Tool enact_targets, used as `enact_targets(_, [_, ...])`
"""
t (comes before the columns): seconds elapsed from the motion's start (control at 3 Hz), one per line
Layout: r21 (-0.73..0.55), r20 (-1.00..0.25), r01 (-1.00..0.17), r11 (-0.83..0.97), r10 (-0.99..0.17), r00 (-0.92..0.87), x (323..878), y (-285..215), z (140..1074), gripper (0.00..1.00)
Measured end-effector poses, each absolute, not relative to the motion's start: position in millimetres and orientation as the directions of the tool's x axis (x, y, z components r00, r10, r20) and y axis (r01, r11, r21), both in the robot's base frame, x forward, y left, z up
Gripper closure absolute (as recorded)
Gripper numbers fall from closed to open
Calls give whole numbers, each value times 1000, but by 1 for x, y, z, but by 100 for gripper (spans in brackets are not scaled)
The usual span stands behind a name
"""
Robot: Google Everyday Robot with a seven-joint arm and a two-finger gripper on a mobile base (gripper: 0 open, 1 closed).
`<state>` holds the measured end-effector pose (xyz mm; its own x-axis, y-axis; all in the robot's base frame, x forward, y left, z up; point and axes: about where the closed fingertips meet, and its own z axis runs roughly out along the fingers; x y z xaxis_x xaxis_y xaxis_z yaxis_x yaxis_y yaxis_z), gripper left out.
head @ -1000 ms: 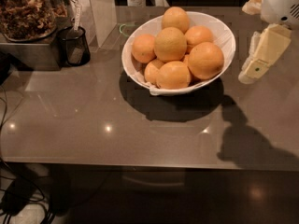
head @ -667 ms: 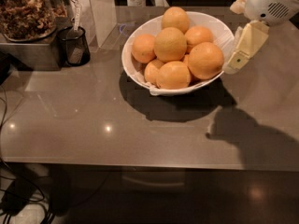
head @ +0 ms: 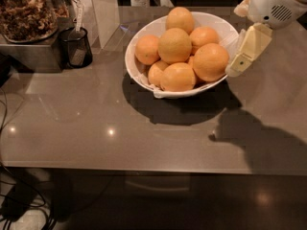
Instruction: Pick orange from white bowl
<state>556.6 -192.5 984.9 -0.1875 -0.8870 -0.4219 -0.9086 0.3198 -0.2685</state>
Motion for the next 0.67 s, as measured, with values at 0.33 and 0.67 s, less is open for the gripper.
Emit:
enact_targets(0.33, [-194,-449,-923,332,-867,-218,565,-172,960,0])
enact_targets(0.67, [-193,-449,-923,332,-867,-218,565,-172,960,0])
